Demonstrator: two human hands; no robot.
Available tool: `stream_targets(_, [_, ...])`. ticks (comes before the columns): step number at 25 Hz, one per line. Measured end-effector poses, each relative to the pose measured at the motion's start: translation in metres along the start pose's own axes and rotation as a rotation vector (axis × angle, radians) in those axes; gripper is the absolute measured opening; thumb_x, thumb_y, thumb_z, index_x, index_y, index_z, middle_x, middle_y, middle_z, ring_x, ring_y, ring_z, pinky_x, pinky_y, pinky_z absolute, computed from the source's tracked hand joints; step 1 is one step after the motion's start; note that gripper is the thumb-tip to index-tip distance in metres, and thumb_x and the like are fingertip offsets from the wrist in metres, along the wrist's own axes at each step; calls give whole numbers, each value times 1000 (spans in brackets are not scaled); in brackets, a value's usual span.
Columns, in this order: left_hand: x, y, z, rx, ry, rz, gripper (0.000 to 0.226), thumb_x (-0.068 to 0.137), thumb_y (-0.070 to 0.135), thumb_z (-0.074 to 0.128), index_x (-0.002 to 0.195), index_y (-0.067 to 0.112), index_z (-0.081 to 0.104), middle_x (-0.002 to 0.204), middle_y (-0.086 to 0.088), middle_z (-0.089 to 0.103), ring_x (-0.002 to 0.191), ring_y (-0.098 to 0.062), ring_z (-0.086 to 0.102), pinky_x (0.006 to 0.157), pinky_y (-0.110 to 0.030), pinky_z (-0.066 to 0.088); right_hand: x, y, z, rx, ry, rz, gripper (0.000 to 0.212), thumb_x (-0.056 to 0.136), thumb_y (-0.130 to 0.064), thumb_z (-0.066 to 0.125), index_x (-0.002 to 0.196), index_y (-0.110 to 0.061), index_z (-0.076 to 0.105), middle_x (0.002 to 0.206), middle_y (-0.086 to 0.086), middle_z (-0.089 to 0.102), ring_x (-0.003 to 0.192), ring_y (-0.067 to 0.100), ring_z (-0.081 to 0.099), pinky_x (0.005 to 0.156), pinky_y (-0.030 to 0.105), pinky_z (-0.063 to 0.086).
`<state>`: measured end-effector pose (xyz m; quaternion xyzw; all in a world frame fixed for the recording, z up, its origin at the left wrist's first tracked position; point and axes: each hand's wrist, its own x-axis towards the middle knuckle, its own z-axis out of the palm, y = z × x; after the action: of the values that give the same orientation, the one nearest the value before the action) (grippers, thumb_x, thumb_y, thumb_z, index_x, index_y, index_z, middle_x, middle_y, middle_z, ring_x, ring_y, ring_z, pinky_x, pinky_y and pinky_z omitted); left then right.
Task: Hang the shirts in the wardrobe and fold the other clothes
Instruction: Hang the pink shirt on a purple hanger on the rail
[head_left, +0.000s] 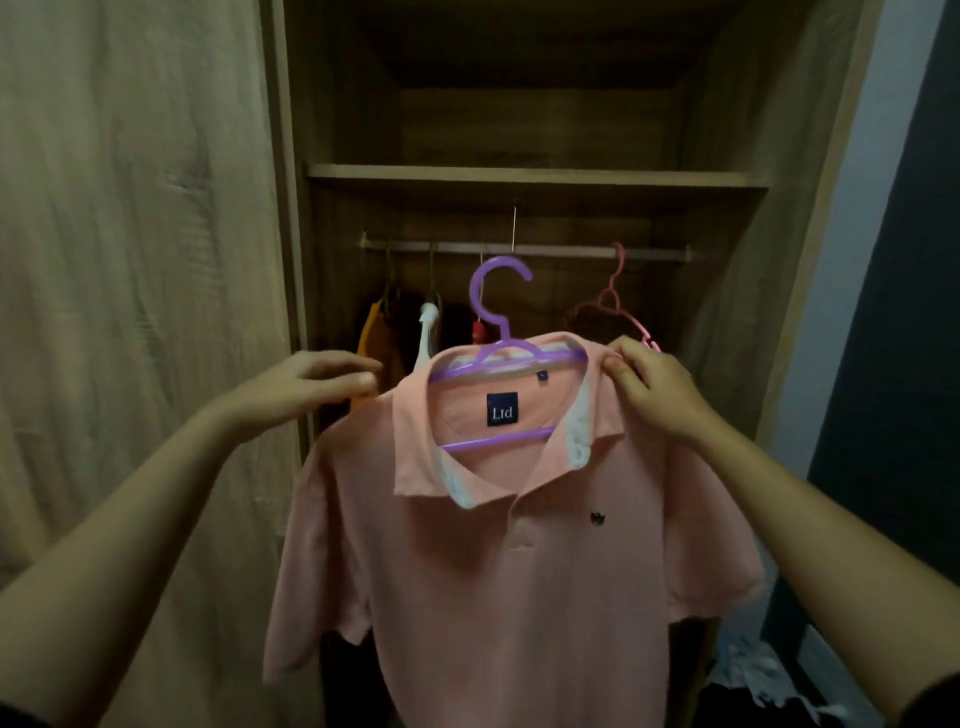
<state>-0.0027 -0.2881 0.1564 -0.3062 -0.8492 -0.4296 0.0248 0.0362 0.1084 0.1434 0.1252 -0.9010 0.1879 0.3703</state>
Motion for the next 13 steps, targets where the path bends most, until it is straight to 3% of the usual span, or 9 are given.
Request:
stream_targets(2, [14,18,20,39,-184,7,50,71,52,70,111,22,67,108,3,71,101,-12,66,85,-28,53,1,3,9,41,-18,-26,33,85,-52,30,89,-29,54,81,-8,60,74,12,53,65,28,36])
stream_targets(5, [22,24,41,-55,-324,51,25,82,13,69,105,3,67,101,-11,72,92,-25,69,76,-34,56,7,15,18,107,-6,-22,29,86,-47,31,87,-27,53,82,-7,60,76,16,56,70,37,44])
stream_targets(8, [25,29,57,-333,-197,57,30,77,8,68,105,-3,64,99,-16,71,88,-28,68,72,-32,57,26,24,28,138,-41,-3,30,90,-34,40,97,-11,58,93,5,63,87,21,59,80,45,46])
stream_targets(11, [41,35,70,-461,-26,12,48,60,18,72,101,-5,65,98,-24,70,88,-37,67,75,-39,56,52,39,33,184,9,85,43,84,-27,55,123,-9,54,127,13,52,119,22,49,103,35,39])
stream_targets(13, [54,37,80,-499,6,-2,55,52,25,74,97,-5,67,97,-24,70,90,-39,67,79,-44,54,68,58,38,-65,45,269,62,82,-30,61,137,-12,40,147,15,32,135,28,31,111,37,28])
